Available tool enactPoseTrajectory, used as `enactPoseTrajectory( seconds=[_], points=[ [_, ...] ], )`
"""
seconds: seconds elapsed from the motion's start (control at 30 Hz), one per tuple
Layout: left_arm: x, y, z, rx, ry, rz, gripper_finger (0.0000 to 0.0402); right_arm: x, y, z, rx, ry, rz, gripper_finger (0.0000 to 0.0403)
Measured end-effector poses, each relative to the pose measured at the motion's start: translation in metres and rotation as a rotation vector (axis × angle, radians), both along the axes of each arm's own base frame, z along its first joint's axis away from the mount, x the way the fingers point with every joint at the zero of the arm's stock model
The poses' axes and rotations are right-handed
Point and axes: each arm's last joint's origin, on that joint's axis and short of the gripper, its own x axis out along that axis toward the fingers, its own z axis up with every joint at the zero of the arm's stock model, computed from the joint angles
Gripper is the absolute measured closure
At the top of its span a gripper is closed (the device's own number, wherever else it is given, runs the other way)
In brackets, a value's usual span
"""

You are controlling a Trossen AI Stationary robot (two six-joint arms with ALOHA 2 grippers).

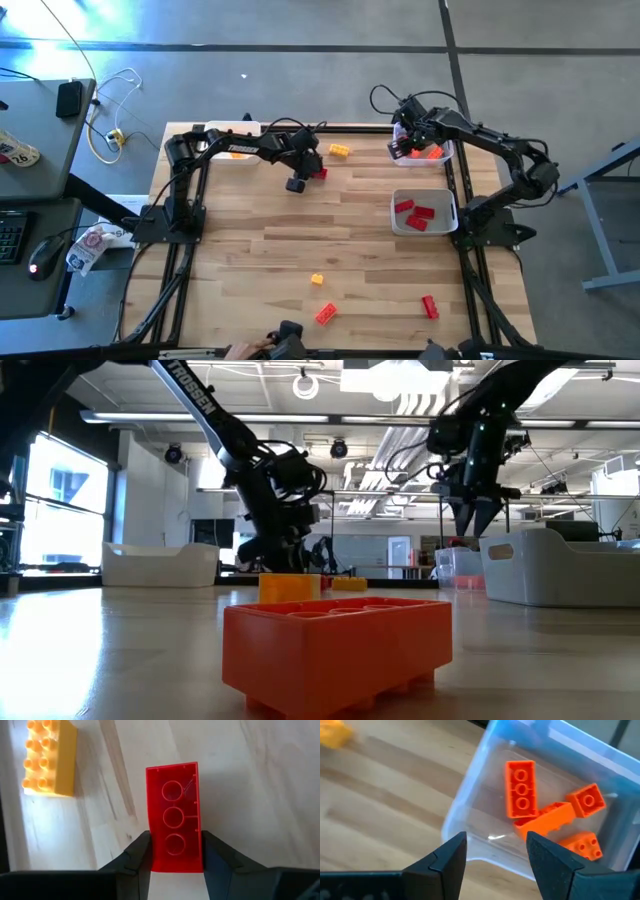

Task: Sort & place blocks by color
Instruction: Put the red game piece into the gray bin

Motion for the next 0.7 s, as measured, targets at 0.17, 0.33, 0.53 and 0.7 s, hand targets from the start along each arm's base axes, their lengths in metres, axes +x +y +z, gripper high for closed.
enactPoseTrajectory(
  seconds=[0.17, 0.33, 0.53, 0.7],
  points=[
    [-0.002, -0.004, 0.019, -0.062, -0.069, 0.019, 0.0293, 0.007, 0.024, 0.02, -0.037, -0.079, 0.082, 0.021],
    [-0.002, -0.011, 0.032, -0.19, -0.163, 0.021, 0.0293, 0.018, 0.052, 0.034, -0.027, -0.163, 0.241, 0.021],
    [0.004, -0.022, 0.039, -0.354, -0.235, 0.039, 0.0293, 0.035, 0.081, 0.036, -0.002, -0.194, 0.436, 0.021],
    [0.011, -0.035, 0.041, -0.496, -0.27, 0.019, 0.0293, 0.052, 0.104, 0.039, -0.034, -0.229, 0.657, 0.021]
  ],
)
